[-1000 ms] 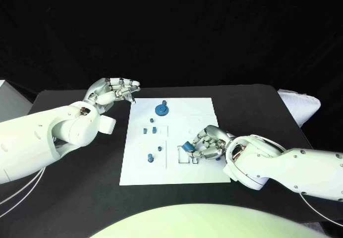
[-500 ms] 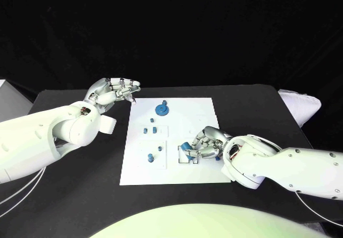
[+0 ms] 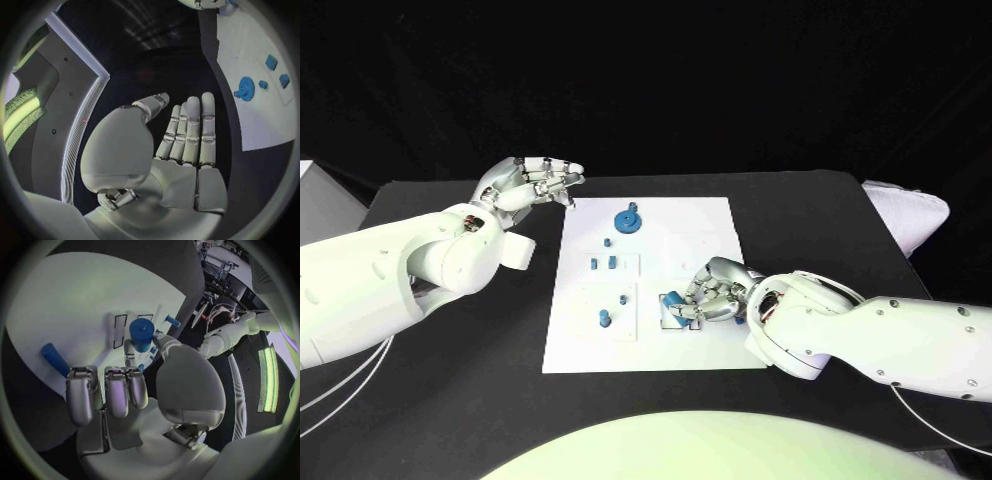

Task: Assemble the parts on the task board

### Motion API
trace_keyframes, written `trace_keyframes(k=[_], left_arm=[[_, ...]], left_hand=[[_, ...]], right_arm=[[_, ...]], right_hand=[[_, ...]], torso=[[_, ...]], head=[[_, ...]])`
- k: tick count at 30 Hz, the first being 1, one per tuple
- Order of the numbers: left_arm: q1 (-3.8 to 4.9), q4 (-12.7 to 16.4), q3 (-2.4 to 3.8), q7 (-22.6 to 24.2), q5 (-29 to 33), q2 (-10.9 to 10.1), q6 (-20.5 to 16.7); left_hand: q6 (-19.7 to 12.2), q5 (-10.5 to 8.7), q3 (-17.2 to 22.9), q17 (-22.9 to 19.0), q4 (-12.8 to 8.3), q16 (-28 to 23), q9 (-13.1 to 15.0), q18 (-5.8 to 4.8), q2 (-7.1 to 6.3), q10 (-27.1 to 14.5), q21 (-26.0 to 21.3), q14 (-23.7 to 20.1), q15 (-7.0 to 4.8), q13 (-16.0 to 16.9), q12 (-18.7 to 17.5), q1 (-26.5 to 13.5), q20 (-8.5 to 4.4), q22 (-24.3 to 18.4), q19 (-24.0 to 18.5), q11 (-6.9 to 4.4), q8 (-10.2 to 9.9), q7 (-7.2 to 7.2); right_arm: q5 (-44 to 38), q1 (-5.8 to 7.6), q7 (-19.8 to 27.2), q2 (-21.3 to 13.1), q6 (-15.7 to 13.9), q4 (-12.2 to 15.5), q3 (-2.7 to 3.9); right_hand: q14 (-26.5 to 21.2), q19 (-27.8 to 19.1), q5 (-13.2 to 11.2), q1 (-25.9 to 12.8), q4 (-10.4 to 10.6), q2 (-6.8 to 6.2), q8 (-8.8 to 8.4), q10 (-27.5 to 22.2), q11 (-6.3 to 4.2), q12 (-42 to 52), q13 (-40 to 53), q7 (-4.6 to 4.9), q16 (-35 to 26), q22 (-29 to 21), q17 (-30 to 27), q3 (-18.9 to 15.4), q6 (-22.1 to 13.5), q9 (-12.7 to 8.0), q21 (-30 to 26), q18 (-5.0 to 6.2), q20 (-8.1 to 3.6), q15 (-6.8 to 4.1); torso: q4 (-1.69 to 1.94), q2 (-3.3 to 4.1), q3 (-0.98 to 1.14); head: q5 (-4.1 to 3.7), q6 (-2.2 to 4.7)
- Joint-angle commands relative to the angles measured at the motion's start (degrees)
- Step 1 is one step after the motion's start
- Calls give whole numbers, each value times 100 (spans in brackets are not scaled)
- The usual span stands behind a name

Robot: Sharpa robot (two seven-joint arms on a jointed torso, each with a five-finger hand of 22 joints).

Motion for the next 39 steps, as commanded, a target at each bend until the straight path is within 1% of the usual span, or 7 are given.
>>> trace_keyframes(k=[1,11,15,16,19,25,39], left_arm=[[0,9,4,25,19,8,87],[0,8,4,20,19,6,84],[0,7,4,19,19,6,83],[0,7,4,18,19,6,83],[0,8,4,18,19,7,84],[0,8,4,15,19,2,82],[0,-1,4,5,19,-6,79]], left_hand=[[-52,-10,-25,-6,-5,-18,-8,37,9,-33,-28,-39,20,-9,10,31,-2,-5,31,3,17,4],[-52,-10,-25,-6,-5,-18,-8,37,9,-33,-28,-39,20,-9,10,31,-2,-5,31,3,17,4],[-52,-10,-25,-6,-5,-18,-8,37,9,-33,-28,-39,20,-9,10,31,-2,-5,31,3,17,4],[-52,-10,-25,-6,-5,-18,-8,37,9,-33,-28,-39,20,-9,10,31,-2,-5,31,3,17,4],[-52,-10,-25,-6,-5,-18,-8,37,9,-33,-28,-39,20,-9,10,31,-2,-5,31,3,17,4],[-52,-10,-25,-6,-5,-18,-8,37,9,-33,-28,-39,20,-9,10,31,-2,-5,31,3,17,4],[-52,-10,-25,-6,-5,-18,-8,37,9,-33,-28,-39,20,-9,10,31,-2,-5,31,3,17,4]], right_arm=[[-80,-6,-49,30,-3,-44,-2],[-129,-20,-47,111,-34,-91,-2],[-133,-23,-21,121,61,-79,-2],[-134,-24,-14,122,84,-77,-2],[-135,-26,34,113,186,-62,-2],[-197,-31,129,71,285,-32,-2],[-205,-33,476,-193,338,163,-1]], right_hand=[[510,522,-3,-49,-6,16,20,448,-57,22,1300,-212,27,1407,1084,-19,227,-1,13,-95,-25,-58],[511,524,-30,-184,11,82,50,461,-63,38,1318,-215,27,1409,1086,-53,219,7,21,-97,-37,-66],[511,522,-78,-523,13,86,97,459,-68,30,1318,-222,25,1408,1084,-228,198,18,14,-96,-44,-71],[511,520,-90,-627,14,68,113,455,-70,22,1313,-226,25,1405,1085,-307,194,23,3,-94,-46,-73],[510,520,-515,-866,17,128,176,449,-78,6,1308,-237,22,1405,1082,-651,162,40,4,-94,-53,-81],[515,517,-615,-936,25,403,280,446,-77,-13,1311,-235,30,1403,1108,-1749,106,50,-7,-92,-48,-77],[520,521,-556,-653,-2,607,314,457,-81,-1,1326,-239,38,1407,1132,-1816,87,42,9,-95,-50,-80]], torso=[[-3,4,1],[1,5,3],[-5,1,2],[-7,1,2],[-3,-2,0],[-2,-3,3],[-9,-3,3]], head=[[-13,1],[-18,1],[-17,1],[-16,1],[-15,1],[-9,1],[7,1]])
